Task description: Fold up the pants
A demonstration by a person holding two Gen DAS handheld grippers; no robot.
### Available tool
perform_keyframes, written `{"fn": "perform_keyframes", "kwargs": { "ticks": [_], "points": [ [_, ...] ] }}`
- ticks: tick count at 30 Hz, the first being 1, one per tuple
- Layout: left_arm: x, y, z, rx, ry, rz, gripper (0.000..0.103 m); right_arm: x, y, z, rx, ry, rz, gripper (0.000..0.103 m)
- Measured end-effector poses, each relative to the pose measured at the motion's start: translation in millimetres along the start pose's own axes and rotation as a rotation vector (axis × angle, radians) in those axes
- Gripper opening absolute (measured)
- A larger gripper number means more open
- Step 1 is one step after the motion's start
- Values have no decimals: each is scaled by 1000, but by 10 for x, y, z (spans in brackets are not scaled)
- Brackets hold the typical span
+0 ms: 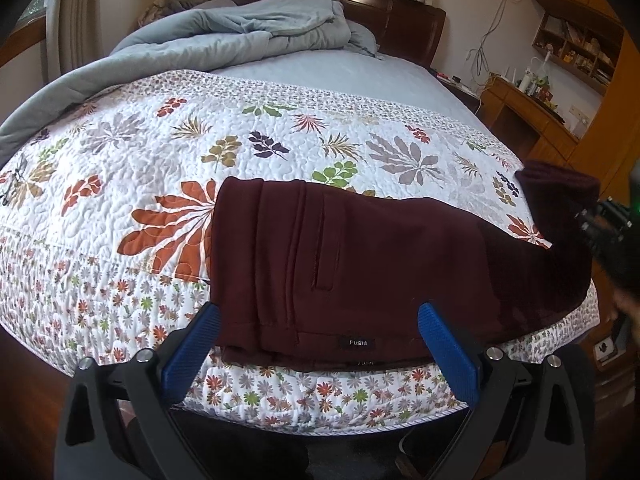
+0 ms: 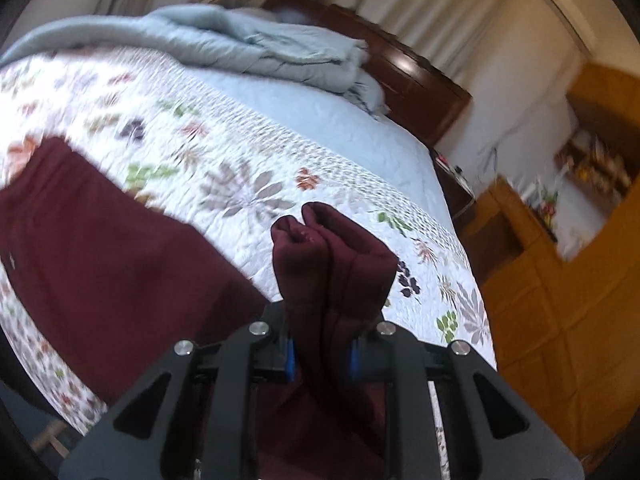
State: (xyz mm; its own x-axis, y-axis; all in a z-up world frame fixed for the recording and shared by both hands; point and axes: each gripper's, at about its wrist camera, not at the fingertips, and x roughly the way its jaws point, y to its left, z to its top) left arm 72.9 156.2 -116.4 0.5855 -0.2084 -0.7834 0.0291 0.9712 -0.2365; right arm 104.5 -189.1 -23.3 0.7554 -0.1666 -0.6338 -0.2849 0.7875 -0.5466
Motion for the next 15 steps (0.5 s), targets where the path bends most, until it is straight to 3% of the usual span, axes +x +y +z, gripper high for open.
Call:
{"fn": "perform_keyframes", "kwargs": {
  "ticks": [6, 12, 15],
  "points": [
    [19, -15, -17, 0, 8, -10, 99, 103, 483, -140, -163, -1, -31, 18],
    [92, 4, -43, -1, 34, -3, 99, 251, 942, -389, -402, -33, -172, 18],
    [154, 28, -51, -12, 55, -1, 99, 321, 1085, -530, -485, -39, -190, 18]
  ]
}}
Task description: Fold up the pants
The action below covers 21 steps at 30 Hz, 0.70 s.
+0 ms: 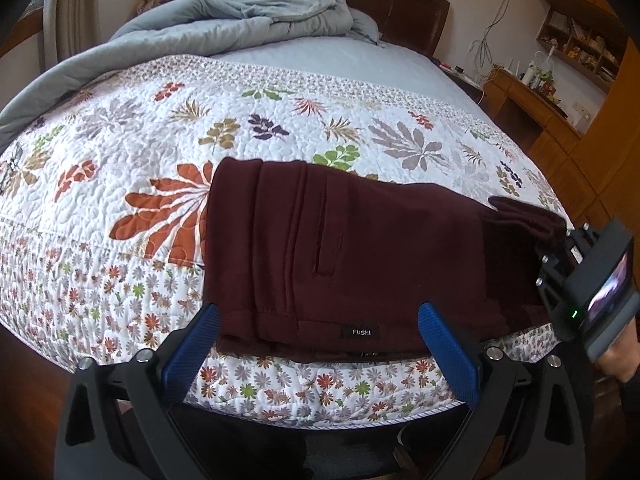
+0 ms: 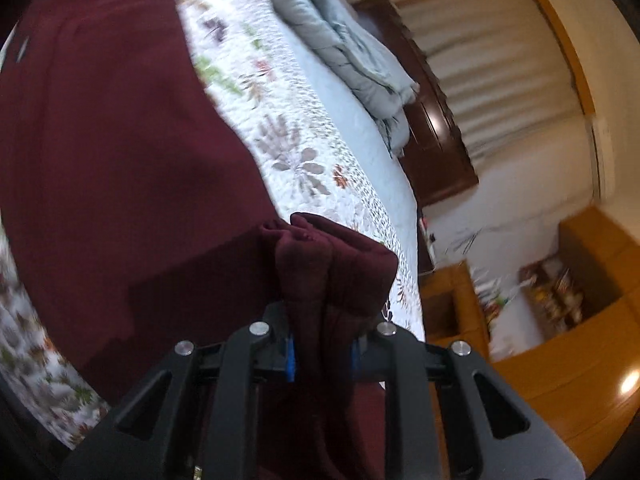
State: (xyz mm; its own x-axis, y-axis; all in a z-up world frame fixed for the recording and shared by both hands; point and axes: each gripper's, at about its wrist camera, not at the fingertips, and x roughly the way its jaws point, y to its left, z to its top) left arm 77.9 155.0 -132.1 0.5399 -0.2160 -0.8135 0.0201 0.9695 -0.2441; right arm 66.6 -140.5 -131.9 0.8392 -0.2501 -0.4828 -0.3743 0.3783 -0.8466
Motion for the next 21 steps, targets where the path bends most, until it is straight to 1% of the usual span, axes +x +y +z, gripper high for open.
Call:
{"fn": "perform_keyframes", "kwargs": {
  "ticks": [3, 6, 10, 11, 13, 15, 16, 18, 20, 21],
  "points": [
    [36, -11, -8, 0, 10, 4, 99, 16, 141, -68, -60, -16, -11, 18],
    [68, -48, -6, 0, 14, 0, 99, 32, 191, -98, -92, -31, -31, 18],
    [91, -123, 14, 3, 15, -8, 99, 74, 264, -126, -127, -34, -23, 19],
    [93, -142, 18, 4, 15, -10, 99, 82, 283, -133, -135, -35, -21, 21],
    [93, -169, 25, 6, 14, -12, 99, 61, 314, -158, -146, -36, -2, 34],
    [86, -197, 34, 8, 13, -17, 99, 17, 308, -184, -150, -44, 16, 44],
    [80, -208, 39, 9, 11, -19, 99, -7, 296, -190, -147, -49, 25, 46],
    [65, -240, 57, 3, 8, -37, 99, -124, 229, -209, -126, -66, 48, 49],
    [47, -285, 88, -5, 3, -61, 99, -241, 165, -218, -109, -76, 63, 49],
    [39, -312, 102, -8, -2, -72, 99, -330, 105, -234, -88, -81, 89, 49]
  ]
}}
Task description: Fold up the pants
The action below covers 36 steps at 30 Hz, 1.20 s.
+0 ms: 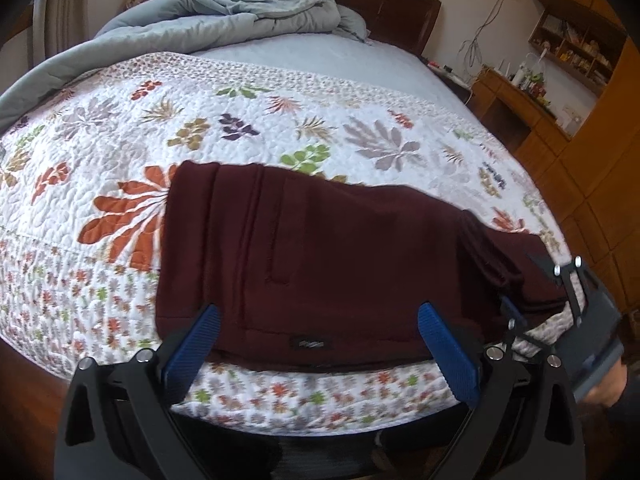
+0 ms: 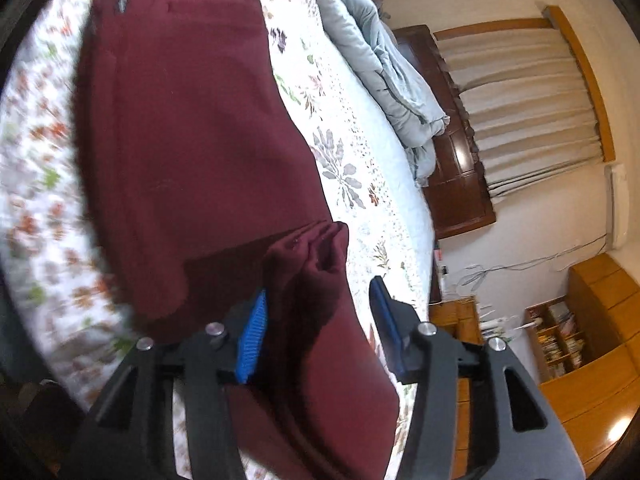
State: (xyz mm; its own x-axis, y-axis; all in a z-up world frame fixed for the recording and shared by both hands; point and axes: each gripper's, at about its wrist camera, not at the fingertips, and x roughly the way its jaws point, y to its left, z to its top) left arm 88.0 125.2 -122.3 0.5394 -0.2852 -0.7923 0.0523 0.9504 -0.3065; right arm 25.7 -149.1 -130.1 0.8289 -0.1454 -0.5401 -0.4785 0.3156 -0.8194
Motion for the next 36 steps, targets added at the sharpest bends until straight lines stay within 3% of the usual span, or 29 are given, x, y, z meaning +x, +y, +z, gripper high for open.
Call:
{"fn": "perform_keyframes", "kwargs": {
  "ticks": [2, 4, 5, 7, 9, 11, 12, 15, 17, 20, 22, 24, 26, 30, 35, 36],
  "points": [
    [-18, -109, 58, -10, -20, -54, 99, -165, -156, -34, 78, -9, 73, 49],
    [-22, -240, 111, -21, -40, -132, 99, -291, -557, -199, 279, 13, 188, 49],
    [-11, -319, 135, -27, -50, -190, 99, -295, -869, -369, 430, 41, 255, 48],
    [73, -524, 193, -45, -60, -344, 99, -202, -1318, -735, 656, 91, 302, 44],
    [254, -741, 252, -73, -46, -480, 99, 54, -1735, -1293, 919, 171, 382, 32],
    [427, -941, 302, -81, -30, -570, 99, 305, -1942, -1764, 1110, 221, 468, 27],
    [558, -1077, 320, -84, -9, -605, 99, 449, -2008, -2032, 1224, 231, 554, 25],
    [865, -1331, 291, -100, 59, -695, 99, 685, -1963, -2377, 1398, 215, 720, 23],
    [1024, -1427, 230, -107, 92, -727, 99, 790, -1827, -2441, 1432, 207, 810, 23],
    [1231, -1482, 129, -135, 137, -749, 99, 878, -1594, -2593, 1436, 254, 858, 15],
    [1377, -1505, 53, -152, 179, -725, 99, 965, -1503, -2680, 1439, 276, 871, 3],
    [1480, -1490, -24, -163, 208, -704, 99, 990, -1474, -2770, 1447, 272, 893, 1],
    [1515, -1471, -61, -167, 209, -698, 99, 1002, -1498, -2761, 1434, 273, 919, 2],
    [1530, -1455, -117, -166, 193, -689, 99, 1057, -1812, -2756, 1467, 180, 948, 18],
    [1528, -1430, -161, -169, 160, -690, 99, 1581, -2054, -2774, 1564, 142, 972, 18],
    [1529, -1434, -166, -173, 156, -691, 99, 1711, -2032, -2799, 1582, 162, 992, 14]
  ]
}}
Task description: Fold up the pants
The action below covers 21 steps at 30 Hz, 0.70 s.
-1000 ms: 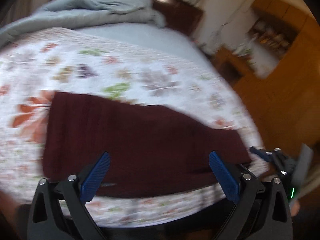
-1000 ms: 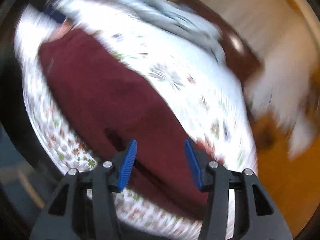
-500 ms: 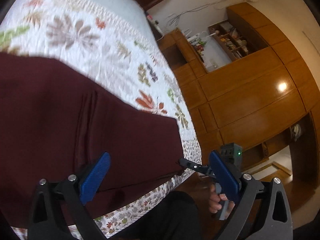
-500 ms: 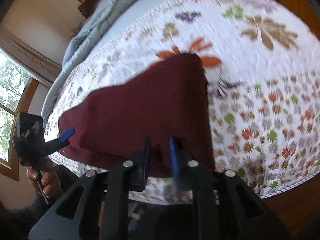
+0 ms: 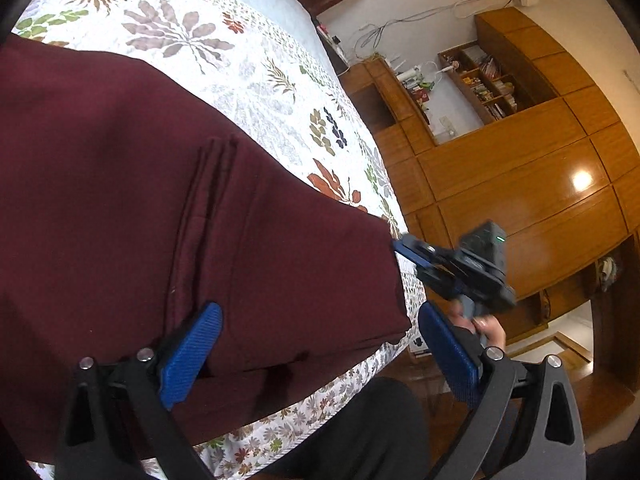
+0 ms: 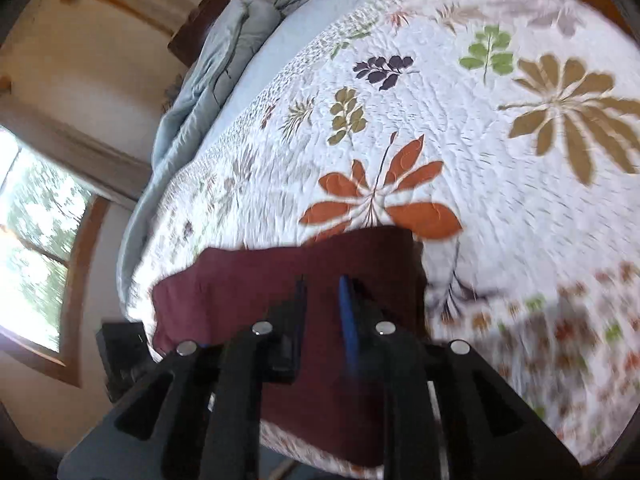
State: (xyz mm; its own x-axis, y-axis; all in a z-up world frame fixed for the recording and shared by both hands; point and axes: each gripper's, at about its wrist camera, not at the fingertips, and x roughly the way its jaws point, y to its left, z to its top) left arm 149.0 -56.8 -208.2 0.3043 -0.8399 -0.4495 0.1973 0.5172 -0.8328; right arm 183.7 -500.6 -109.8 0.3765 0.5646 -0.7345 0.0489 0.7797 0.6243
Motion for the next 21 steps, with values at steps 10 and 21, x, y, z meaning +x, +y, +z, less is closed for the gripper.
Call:
{"fn": "perform_keyframes", "kwargs": {
  "ticks": [10, 21],
  "points": [
    [-784, -87, -134, -101, -146, 62, 99, -108, 606, 141, -152, 93, -127, 43],
    [-2156, 612, -820, -514, -480, 430, 99, 1515, 3473, -201, -821, 535, 33, 90]
  ]
}}
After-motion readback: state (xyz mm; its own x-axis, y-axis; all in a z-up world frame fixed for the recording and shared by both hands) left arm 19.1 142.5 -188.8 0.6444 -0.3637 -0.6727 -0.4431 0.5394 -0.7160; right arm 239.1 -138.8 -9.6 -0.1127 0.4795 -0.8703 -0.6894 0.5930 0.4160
